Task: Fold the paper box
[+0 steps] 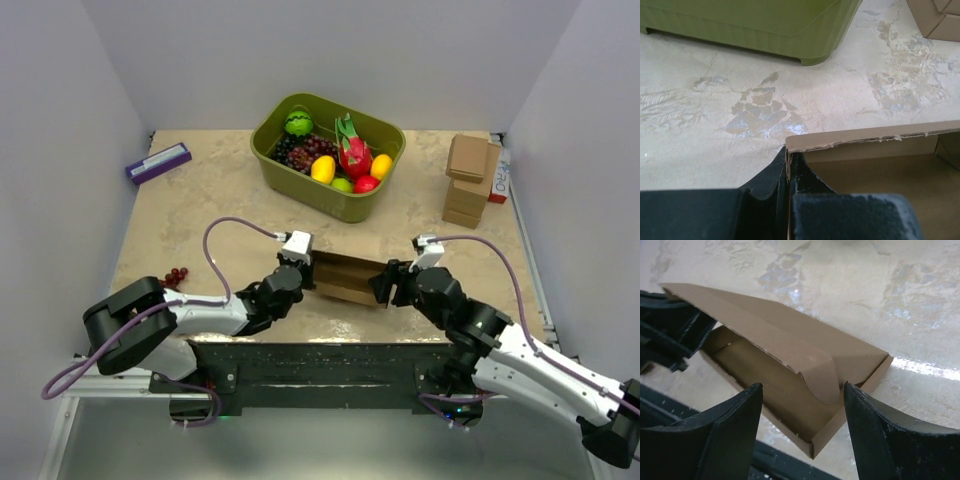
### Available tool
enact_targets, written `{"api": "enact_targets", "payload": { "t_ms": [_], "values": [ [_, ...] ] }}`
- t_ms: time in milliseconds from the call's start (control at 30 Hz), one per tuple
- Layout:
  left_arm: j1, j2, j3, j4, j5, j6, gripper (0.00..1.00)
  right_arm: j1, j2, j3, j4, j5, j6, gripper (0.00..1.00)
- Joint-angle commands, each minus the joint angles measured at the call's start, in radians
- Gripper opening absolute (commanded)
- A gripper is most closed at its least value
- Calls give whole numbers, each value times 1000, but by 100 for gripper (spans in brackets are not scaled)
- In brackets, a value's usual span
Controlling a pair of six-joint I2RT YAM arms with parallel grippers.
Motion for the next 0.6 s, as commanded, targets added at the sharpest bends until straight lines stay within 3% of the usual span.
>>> {"api": "enact_targets", "payload": {
  "t_ms": [0,133,333,433,567],
  "values": [
    [-8,20,-46,-39,-87,29,0,6,-62,104,-146,-125,-23,68],
    [-11,26,-63,-16,-101,32,0,6,-78,174,-244,-171,-54,67],
    [-34,32,-114,96,-140,84,0,6,-82,282,-253,-246,-52,65],
    [-63,52,-140,183,-153,138,0,6,-72,288,-185,-207,-6,61],
    [-99,84,-138,204,-186,166,0,6,-13,244,28,-217,35,60]
  ]
}}
